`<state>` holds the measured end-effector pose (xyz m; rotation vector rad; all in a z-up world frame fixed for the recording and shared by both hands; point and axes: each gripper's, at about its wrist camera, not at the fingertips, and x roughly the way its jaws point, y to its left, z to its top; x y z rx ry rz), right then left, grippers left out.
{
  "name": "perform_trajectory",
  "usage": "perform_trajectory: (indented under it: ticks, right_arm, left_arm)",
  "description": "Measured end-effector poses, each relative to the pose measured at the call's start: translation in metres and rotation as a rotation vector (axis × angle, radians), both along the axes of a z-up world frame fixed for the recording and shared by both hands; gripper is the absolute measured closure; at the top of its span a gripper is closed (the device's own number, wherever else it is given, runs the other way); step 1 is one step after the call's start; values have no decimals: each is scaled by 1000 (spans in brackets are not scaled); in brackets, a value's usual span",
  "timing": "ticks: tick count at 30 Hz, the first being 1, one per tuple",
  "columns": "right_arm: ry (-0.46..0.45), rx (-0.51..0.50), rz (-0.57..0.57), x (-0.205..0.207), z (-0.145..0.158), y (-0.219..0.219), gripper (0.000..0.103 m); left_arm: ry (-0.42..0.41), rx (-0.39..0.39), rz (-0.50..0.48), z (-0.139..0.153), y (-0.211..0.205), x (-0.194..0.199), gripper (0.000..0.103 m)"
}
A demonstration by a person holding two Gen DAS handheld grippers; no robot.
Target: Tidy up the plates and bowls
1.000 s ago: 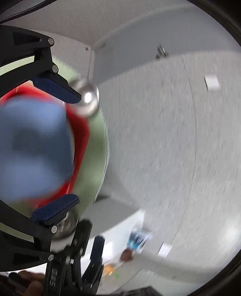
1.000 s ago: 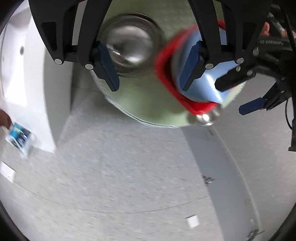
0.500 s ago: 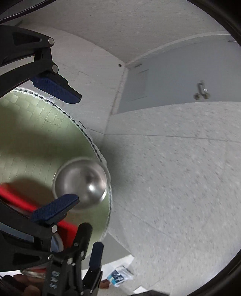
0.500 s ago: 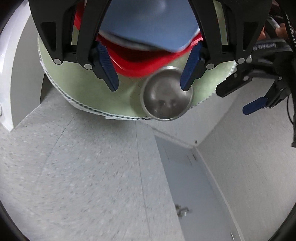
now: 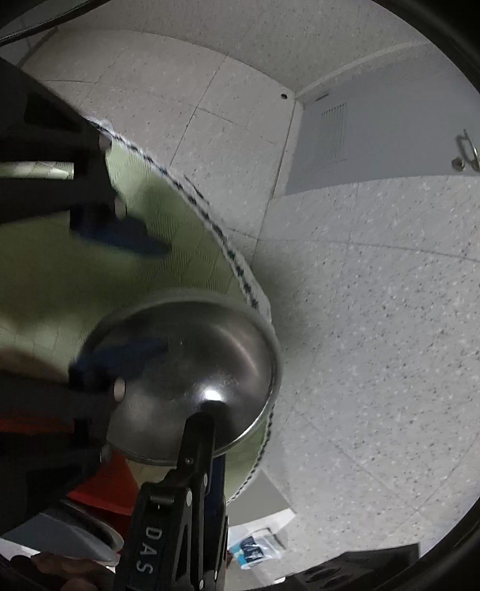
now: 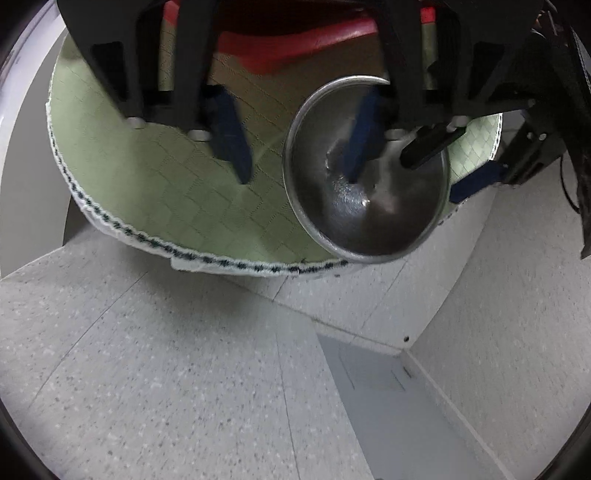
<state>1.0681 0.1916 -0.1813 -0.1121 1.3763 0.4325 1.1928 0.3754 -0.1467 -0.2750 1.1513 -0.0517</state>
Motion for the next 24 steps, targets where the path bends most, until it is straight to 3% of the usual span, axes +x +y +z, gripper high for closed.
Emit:
perform_trajectory:
  ticks: [2, 6, 14, 19, 24]
  right_arm:
    - [7, 6, 8, 1, -2, 3, 80]
    - [-34, 32, 16, -8, 7, 6, 84]
    - [-153, 125, 23, -28, 68, 5, 84]
    - [-222, 159, -14, -55, 109, -26, 84]
    - [-286, 157, -107, -101, 142, -95, 84]
  left_arm:
    - [-8, -36, -9, -3, 2, 6, 89]
    - [-40, -38, 14, 3, 14, 1, 90]
    - [-172, 1, 22, 75, 23, -27, 90]
    - [-241, 10, -49, 117, -9, -57, 90]
    - [-279, -3, -176, 144, -66, -97, 89]
